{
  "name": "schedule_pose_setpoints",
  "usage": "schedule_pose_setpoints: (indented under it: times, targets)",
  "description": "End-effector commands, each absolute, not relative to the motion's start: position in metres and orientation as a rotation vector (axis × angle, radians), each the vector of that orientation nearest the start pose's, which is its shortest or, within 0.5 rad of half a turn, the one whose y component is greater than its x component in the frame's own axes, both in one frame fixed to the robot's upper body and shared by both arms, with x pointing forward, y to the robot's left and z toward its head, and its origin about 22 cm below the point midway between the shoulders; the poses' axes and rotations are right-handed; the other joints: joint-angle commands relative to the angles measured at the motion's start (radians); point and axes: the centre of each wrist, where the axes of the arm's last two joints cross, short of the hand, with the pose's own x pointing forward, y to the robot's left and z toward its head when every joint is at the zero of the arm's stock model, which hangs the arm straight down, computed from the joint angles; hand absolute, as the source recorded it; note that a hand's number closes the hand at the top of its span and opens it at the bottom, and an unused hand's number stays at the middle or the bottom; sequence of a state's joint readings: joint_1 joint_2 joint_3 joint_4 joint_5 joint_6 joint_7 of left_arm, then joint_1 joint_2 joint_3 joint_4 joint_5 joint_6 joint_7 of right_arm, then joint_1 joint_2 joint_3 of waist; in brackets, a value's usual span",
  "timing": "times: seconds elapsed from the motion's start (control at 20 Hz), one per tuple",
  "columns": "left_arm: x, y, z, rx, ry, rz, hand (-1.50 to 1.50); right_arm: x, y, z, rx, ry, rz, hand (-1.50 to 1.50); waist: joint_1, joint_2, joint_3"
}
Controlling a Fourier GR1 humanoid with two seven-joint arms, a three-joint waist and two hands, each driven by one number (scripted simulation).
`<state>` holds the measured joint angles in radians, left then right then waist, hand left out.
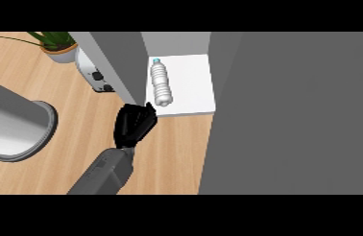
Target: Pick up the bottled water, place it into the cabinet and close the cabinet
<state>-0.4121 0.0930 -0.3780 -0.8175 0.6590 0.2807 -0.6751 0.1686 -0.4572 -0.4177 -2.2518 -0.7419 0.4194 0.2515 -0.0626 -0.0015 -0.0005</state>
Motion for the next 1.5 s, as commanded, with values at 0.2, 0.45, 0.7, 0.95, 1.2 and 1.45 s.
schedule_pose_setpoints:
  times: [0.2,0.45,0.7,0.95,1.2,1.45]
  targets:
    - [0.282,0.125,-0.059,-0.509,-1.78,0.125,1.5,0.115,-0.327,0.195,0.256,-1.923,0.387,1.5,0.05,-0.004,0.001]
    - [0.27,0.172,-0.051,-0.524,-1.772,0.079,-1.5,0.101,-0.31,0.203,0.255,-1.931,0.382,1.5,0.054,-0.006,0.0]
    - [0.235,0.184,-0.06,-0.595,-1.721,0.068,-1.5,0.102,-0.296,0.214,0.221,-1.931,0.556,1.5,0.058,-0.009,-0.001]
    - [0.203,0.219,-0.044,-0.519,-1.781,0.081,-1.5,0.105,-0.282,0.202,0.402,-1.85,0.534,1.5,0.071,-0.008,0.0]
    - [0.199,0.26,-0.029,-0.427,-1.825,0.081,-1.5,0.106,-0.255,0.206,0.515,-1.851,0.537,1.5,0.078,-0.007,-0.003]
    - [0.171,0.307,-0.02,-0.286,-1.841,-0.001,-1.5,0.112,-0.239,0.203,0.585,-1.788,0.571,1.5,0.081,-0.013,-0.003]
